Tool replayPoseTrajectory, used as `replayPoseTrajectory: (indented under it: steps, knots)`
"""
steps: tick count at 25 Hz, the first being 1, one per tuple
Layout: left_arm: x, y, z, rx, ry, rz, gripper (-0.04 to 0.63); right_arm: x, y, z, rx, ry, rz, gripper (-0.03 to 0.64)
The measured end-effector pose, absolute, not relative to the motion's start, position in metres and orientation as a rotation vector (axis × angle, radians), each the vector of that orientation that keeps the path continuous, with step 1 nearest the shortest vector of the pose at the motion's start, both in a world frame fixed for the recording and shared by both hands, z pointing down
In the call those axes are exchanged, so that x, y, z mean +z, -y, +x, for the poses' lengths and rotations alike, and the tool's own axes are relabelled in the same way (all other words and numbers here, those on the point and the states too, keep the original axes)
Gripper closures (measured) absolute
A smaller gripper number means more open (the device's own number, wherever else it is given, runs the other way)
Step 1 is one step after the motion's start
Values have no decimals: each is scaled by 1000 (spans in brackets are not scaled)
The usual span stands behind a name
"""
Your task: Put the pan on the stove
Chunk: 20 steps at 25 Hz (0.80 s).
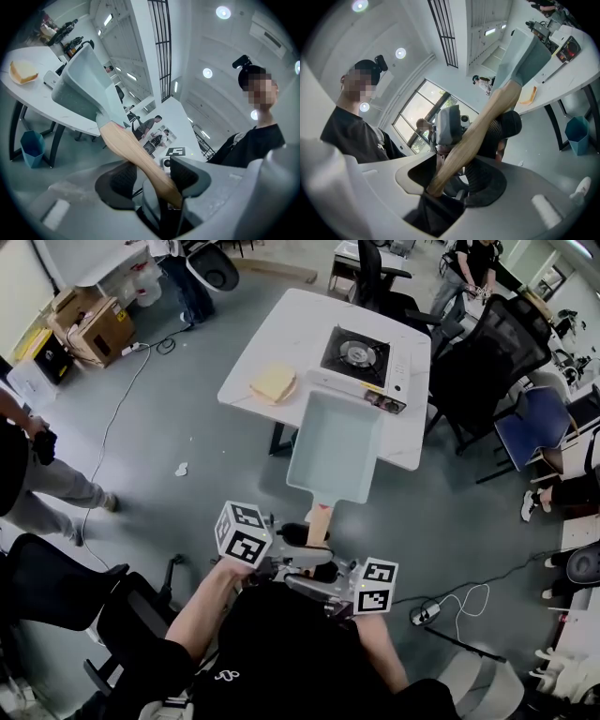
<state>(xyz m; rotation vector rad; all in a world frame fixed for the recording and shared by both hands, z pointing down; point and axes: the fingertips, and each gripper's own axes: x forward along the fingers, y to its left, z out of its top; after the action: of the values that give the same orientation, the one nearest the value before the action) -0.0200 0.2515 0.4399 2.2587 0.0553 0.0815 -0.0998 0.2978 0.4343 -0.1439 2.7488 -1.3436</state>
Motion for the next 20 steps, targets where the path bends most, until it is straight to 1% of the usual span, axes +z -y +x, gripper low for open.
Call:
replayPoseTrajectory:
  steps: [20]
  knots:
    - [449, -166, -7, 79, -57, 2226, 370, 441, -212, -86, -1382, -2720, -149, 422]
